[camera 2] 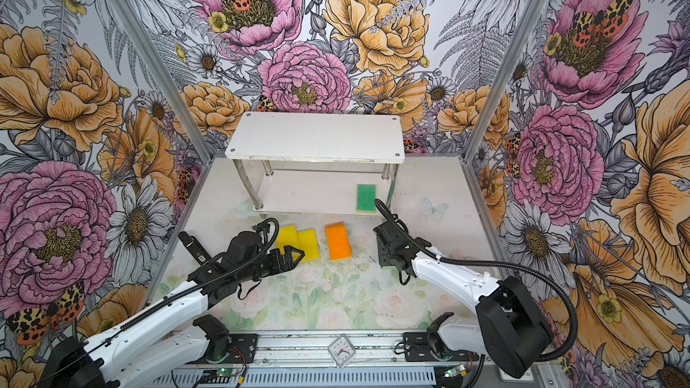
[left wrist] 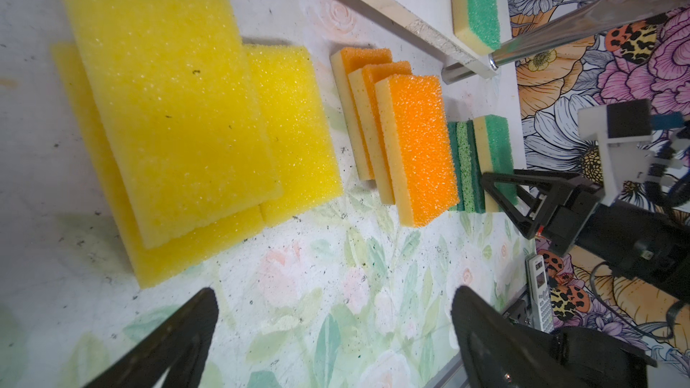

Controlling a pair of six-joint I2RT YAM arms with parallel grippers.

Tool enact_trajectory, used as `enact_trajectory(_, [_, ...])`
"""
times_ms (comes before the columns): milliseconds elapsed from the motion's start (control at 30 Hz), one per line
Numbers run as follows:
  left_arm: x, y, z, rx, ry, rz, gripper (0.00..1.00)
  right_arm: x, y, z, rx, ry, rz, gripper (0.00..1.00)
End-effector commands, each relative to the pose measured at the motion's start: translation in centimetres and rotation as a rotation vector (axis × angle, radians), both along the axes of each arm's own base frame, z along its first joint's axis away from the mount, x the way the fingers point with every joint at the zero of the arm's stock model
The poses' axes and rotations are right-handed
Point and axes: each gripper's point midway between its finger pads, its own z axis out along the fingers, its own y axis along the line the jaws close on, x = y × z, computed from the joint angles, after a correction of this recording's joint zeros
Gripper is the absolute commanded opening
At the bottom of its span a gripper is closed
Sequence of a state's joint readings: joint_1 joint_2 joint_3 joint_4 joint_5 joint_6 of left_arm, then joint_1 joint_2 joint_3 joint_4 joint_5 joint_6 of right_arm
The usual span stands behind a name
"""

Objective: Place and organize the cleaning sponges onto the shelf
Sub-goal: 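Lower the right gripper onto the next green sponge and close it, then lift the green sponge with the right gripper and carry it to the shelf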

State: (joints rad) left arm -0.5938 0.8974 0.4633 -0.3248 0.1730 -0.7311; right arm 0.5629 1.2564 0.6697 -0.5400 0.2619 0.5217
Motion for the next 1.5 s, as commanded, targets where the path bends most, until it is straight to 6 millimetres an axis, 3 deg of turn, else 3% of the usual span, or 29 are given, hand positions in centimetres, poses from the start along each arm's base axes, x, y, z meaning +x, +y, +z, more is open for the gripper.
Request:
enact_trajectory(0, [0.2, 0.1, 0.1, 0.003, -0.022, 0.011, 0.99, 0.3, 0.0, 0.7, 0.019, -0.035, 0.004, 0.58])
enact_trajectory(700, [0.1, -0.1, 0.2, -0.005, -0.021, -0.002, 0.99, 0.5, 2.1, 4.2, 0.15, -0.108, 0.045, 0.52])
enact_trajectory(1100, [0.0, -0.1, 0.4, -0.015, -0.024, -0.008, 0.99, 1.4, 6.8, 7.6, 0.2, -0.195, 0.115, 0.51])
enact_trajectory(1467, [-0.8, -0.6, 1.2, -0.07, -0.052, -0.047, 0.99, 5.4, 12.3, 9.5, 0.218, -0.275, 0.155, 0.5])
